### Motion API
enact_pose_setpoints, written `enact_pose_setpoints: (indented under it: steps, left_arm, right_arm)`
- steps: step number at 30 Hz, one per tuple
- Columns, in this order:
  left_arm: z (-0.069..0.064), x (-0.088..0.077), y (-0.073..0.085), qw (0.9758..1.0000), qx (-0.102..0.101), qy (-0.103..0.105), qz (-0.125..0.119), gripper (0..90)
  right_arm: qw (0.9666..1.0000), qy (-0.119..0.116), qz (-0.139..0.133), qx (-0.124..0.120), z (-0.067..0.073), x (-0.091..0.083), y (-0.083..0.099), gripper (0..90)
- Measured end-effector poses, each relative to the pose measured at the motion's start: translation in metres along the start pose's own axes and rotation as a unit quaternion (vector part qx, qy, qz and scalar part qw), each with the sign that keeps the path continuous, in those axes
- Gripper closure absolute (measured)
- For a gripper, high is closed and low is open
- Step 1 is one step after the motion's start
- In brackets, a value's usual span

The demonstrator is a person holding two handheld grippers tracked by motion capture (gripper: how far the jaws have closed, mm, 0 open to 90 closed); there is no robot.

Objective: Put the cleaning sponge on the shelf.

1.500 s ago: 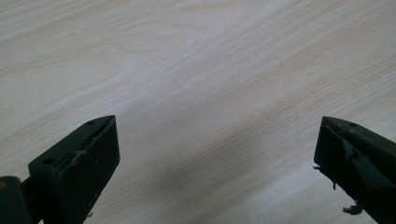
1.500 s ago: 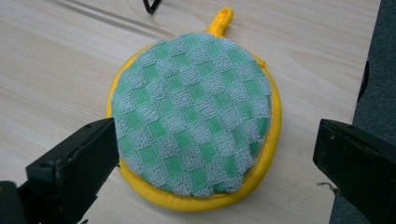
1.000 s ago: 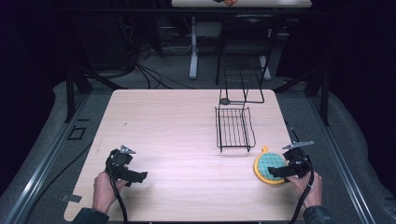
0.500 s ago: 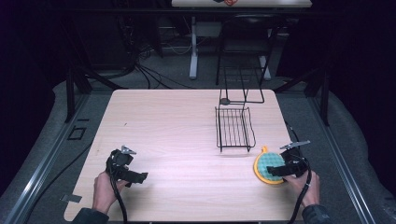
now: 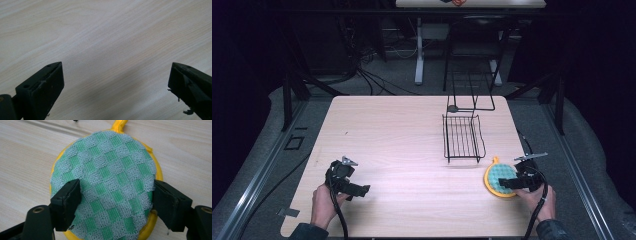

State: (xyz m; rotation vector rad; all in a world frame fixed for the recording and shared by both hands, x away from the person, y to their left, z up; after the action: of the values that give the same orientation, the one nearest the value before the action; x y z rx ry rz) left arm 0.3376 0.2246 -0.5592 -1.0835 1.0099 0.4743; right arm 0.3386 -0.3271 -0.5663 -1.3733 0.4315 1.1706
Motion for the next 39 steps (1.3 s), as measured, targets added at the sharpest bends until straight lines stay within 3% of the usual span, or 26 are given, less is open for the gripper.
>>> enact_pose_setpoints:
  steps: [13, 23, 39]
  left_arm:
    - [-0.0005, -0.0003, 0.0002, 1.0, 0.004, -0.002, 0.001, 0.8]
    - [-0.0019, 0.0006, 0.0003, 0.9999, 0.006, -0.005, 0.008, 2.6]
    - [-0.002, 0.0008, 0.0002, 0.9999, 0.009, -0.006, 0.01, 3.8]
  right_arm:
    - [0.9999, -0.001, -0.002, 0.012, -0.0009, 0.0003, 0.0008, 29.5]
    - [0.9998, -0.002, -0.006, 0.019, -0.0021, -0.0026, 0.0016, 41.6]
    - [0.9995, 0.017, -0.008, 0.026, 0.0012, -0.0053, 0.0013, 61.3]
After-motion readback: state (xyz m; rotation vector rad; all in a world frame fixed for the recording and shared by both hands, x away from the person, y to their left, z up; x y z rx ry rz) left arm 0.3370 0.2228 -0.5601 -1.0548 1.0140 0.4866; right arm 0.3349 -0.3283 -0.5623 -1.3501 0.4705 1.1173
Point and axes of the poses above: each handheld gripper's, and its own axes: x roughly forward along the jaws, y roughly out of its underside, z roughly to its left, the point moved 2 cm from there along x, roughly forward along the jaws, and after that the axes turned 8 degrees about -y, right-handed, at the moved point
